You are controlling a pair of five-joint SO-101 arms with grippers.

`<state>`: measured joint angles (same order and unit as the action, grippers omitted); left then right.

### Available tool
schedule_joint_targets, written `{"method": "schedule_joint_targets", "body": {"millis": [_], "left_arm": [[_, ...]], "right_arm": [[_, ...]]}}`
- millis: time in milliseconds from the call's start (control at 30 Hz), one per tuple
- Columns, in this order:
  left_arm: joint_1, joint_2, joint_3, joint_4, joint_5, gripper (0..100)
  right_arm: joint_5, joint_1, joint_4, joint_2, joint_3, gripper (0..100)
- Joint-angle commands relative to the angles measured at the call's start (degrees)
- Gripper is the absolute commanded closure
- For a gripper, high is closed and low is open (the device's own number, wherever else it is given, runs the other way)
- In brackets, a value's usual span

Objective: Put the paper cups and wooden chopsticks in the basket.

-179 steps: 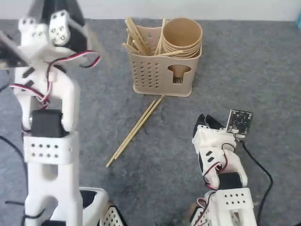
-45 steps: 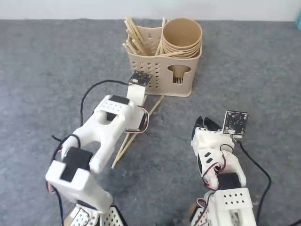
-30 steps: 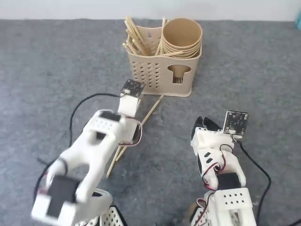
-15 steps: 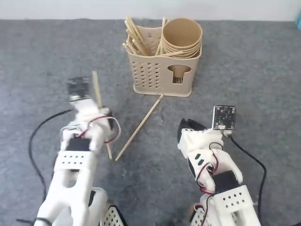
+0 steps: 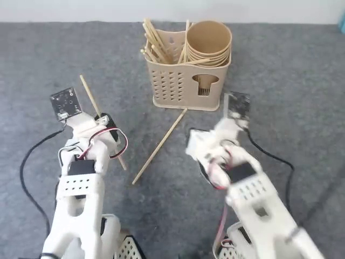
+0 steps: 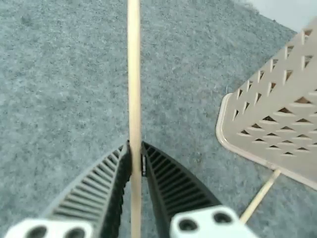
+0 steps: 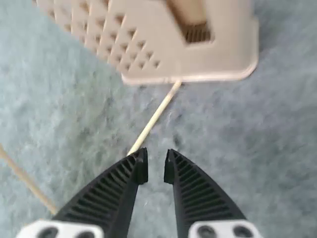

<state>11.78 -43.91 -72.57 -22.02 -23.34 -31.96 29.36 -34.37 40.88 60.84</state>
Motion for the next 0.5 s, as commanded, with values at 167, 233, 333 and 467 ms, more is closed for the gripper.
{"method": "schedule_joint_targets", "body": {"millis": [167, 233, 333, 467], "left_arm": [[4.0, -2.1, 0.6, 4.5, -1.0, 99], [3.9, -2.1, 0.6, 4.6, -1.0, 99], [3.9, -2.1, 0.6, 4.8, -1.0, 99], [3.7, -2.1, 0.6, 4.9, -1.0, 99]], "right_arm": [[-2.0, 1.7, 3.2, -35.5, -25.6, 76.0], [-2.0, 1.5, 2.9, -42.7, -31.5, 76.4], [-2.0, 1.2, 2.7, -51.2, -38.8, 82.0], [-2.0, 0.6, 2.7, -55.9, -44.7, 88.2]]}}
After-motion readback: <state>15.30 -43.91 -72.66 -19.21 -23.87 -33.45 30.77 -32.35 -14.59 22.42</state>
